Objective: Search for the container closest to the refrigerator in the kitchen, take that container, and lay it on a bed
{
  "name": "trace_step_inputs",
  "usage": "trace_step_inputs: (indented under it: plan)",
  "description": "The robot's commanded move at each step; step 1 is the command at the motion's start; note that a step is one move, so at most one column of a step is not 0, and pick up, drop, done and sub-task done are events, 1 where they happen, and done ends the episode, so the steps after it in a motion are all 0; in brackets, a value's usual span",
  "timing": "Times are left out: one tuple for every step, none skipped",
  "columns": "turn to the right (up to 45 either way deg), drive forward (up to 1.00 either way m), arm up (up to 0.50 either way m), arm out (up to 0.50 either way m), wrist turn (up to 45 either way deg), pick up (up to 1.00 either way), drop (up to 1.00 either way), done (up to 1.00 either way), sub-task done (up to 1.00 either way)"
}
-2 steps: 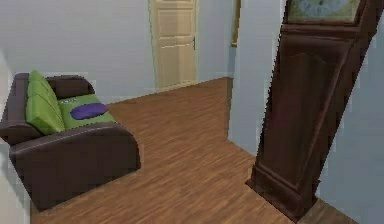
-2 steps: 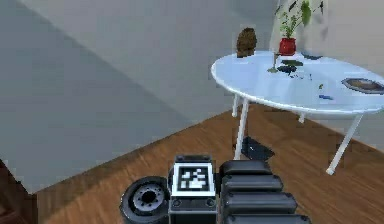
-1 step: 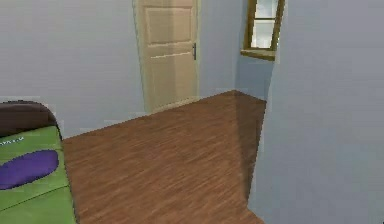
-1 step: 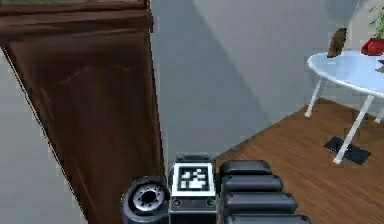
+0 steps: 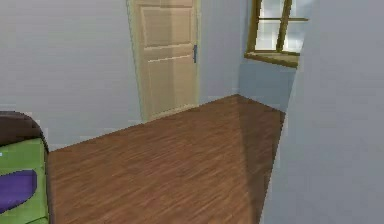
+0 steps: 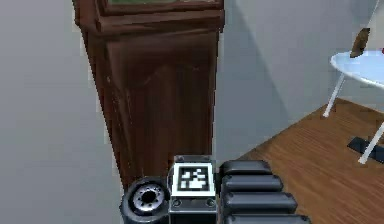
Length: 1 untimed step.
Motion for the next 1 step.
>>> trace_step_inputs:
  plan:
    - [0.0,0.55,0.0,0.0,0.0,0.0,0.0,0.0,0.0]
